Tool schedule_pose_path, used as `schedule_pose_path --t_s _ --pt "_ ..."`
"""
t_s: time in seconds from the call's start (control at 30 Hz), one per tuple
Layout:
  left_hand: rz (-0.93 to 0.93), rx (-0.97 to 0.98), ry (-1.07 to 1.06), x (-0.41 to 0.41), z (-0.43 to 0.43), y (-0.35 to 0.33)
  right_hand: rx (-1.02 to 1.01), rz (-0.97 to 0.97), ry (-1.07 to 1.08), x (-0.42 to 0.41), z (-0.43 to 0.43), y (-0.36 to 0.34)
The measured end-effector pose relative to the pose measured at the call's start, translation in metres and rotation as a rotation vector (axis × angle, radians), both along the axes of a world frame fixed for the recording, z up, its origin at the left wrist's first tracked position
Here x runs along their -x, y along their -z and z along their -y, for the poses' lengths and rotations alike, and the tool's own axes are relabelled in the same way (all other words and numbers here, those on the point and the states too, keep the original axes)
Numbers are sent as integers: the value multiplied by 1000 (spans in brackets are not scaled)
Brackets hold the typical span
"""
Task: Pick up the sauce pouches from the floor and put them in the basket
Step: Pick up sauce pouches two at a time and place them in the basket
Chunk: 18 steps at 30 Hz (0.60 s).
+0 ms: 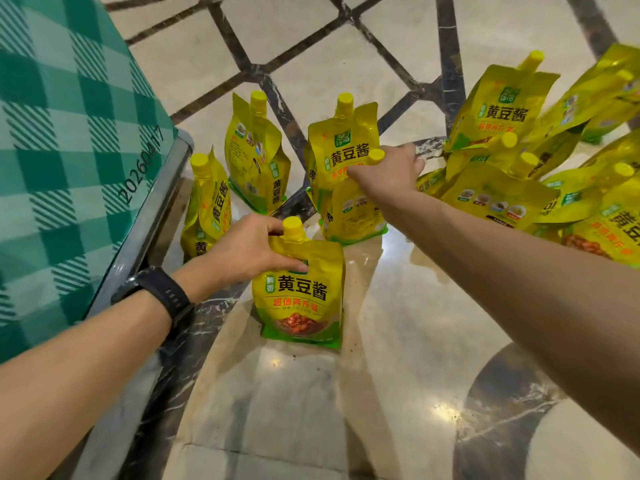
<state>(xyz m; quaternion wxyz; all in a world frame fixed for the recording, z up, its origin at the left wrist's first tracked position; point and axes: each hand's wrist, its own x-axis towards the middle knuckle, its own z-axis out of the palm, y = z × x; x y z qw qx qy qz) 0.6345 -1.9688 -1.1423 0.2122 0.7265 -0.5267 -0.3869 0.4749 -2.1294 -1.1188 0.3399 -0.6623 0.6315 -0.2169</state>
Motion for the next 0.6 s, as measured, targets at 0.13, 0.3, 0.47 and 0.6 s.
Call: schedule_pose_path --t_s 0.13,0.3,0.47,0.6 --pt "16 -2 -17 -1 3 -1 3 117 -158 25 -2 8" --pt "24 37 -58 -2 4 1 -147 161 200 47 -7 18" --pt "67 55 -56 2 6 -1 -647 356 324 46 -23 7" --pt "34 -36 -17 -4 6 -4 -629 364 251 63 -24 9"
